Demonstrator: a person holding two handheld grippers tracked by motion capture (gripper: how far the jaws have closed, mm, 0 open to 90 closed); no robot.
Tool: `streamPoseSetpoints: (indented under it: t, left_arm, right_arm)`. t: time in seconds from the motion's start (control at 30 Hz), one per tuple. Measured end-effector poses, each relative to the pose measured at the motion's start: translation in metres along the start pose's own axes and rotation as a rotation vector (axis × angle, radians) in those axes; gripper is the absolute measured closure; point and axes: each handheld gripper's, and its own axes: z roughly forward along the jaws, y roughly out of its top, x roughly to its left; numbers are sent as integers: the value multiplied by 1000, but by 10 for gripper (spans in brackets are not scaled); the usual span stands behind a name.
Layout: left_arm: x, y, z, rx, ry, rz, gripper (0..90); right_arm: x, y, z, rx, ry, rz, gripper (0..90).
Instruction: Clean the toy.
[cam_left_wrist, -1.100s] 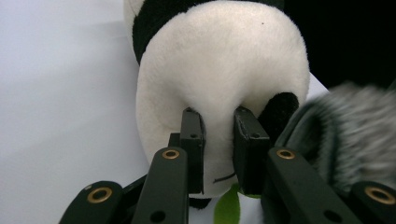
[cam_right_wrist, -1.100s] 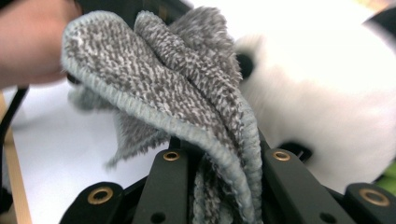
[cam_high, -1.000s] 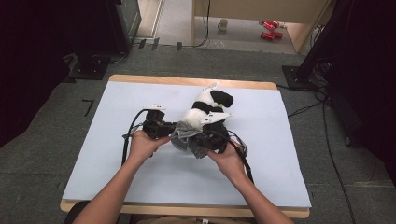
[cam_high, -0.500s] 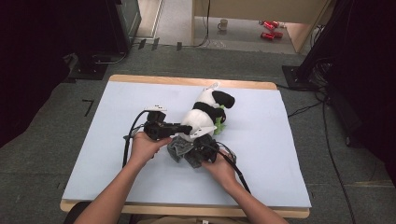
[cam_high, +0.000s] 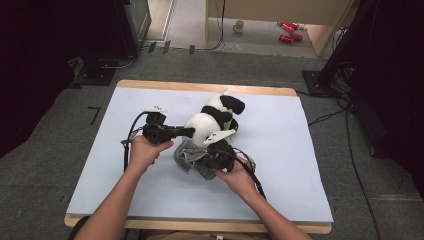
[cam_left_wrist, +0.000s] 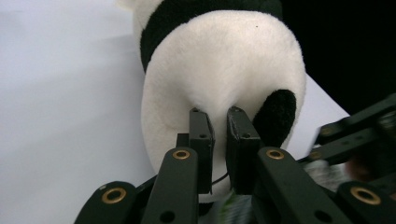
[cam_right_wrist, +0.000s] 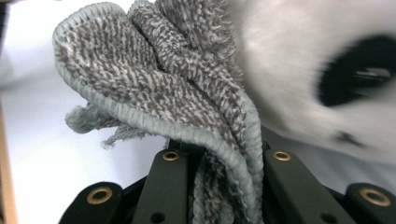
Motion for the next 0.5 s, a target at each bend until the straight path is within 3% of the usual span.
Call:
streamPoseSetpoints:
  t: [0.17, 0.5]
  left_arm:
    - [11, 0, -15, 14, 31, 5, 833]
    - [36, -1, -35, 10, 91, -15, 834]
  right_arm:
    - [-4, 5, -14, -31, -5, 14, 781]
    - [-40, -2, -34, -60, -58, 115, 778]
